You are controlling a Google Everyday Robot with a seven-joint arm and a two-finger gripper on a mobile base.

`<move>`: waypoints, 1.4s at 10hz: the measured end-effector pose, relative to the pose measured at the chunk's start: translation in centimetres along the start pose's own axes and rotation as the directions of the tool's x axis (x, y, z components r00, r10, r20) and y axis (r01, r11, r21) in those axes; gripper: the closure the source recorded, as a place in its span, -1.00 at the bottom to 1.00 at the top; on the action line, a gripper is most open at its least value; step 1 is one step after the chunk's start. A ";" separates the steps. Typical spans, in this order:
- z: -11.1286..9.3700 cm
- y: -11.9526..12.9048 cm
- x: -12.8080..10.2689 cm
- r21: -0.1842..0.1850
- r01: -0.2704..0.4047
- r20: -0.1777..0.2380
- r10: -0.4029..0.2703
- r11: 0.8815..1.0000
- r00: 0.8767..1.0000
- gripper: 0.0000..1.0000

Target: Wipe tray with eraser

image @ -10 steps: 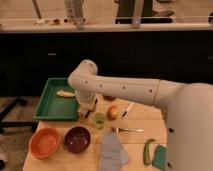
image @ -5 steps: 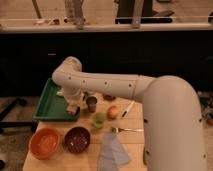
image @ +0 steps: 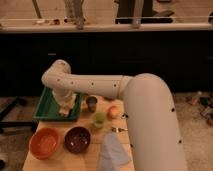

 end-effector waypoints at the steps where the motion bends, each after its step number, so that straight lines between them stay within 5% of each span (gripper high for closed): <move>1: 0.5 -0.4 -0.2 -0.003 0.006 0.002 -0.006 1.000 1.000 1.00; 14: 3.6 -5.2 2.4 -0.012 -0.010 0.015 0.010 1.000 1.000 1.00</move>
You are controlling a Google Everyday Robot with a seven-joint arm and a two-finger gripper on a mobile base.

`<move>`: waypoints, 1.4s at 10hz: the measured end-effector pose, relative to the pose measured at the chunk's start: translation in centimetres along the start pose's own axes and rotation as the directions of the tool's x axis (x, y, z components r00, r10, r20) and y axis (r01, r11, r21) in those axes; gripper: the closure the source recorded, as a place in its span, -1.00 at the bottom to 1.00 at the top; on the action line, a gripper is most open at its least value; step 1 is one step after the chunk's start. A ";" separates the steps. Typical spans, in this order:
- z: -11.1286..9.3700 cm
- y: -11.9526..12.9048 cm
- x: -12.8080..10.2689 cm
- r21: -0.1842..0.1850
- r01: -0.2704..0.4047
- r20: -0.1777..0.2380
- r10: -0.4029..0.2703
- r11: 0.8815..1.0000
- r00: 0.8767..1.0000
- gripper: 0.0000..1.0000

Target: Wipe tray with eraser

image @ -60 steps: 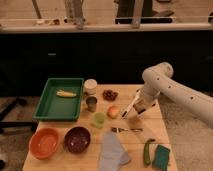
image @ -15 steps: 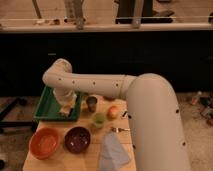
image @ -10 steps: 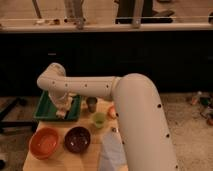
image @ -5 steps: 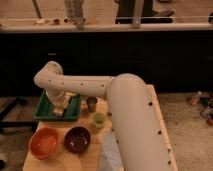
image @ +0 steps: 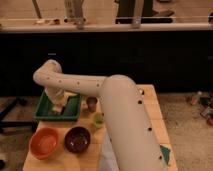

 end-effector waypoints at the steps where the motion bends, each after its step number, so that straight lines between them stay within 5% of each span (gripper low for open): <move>1: 0.4 0.0 0.3 -0.003 -0.004 0.004 0.004 1.000 1.000 1.00; 8: 6.2 2.0 2.4 -0.056 -0.041 0.068 0.045 0.998 0.997 1.00; 14: 7.4 2.0 1.0 -0.082 -0.021 0.096 0.029 0.996 0.995 1.00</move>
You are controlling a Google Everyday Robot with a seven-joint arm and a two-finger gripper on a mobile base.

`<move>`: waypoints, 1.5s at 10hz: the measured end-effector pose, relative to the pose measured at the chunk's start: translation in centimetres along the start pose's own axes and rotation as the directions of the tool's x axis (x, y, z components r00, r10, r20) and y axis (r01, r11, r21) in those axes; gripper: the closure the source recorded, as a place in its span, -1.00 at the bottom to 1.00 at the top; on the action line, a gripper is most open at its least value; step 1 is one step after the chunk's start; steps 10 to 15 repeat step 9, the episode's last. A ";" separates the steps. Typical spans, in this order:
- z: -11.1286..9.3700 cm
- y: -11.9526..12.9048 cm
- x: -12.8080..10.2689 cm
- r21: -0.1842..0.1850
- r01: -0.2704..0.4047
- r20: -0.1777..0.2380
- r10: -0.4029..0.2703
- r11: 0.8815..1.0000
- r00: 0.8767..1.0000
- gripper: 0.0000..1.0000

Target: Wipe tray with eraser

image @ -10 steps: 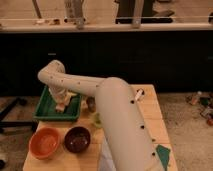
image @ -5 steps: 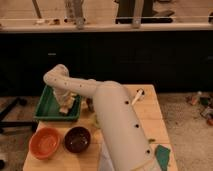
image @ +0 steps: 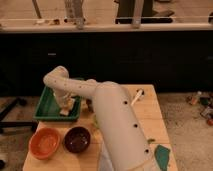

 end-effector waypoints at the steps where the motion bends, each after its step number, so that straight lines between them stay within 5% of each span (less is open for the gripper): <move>1: 0.2 -1.0 -0.9 0.005 0.014 0.009 -0.014 1.000 1.000 1.00; 15: 0.4 -2.3 -2.7 0.010 0.052 0.025 -0.052 0.999 0.998 1.00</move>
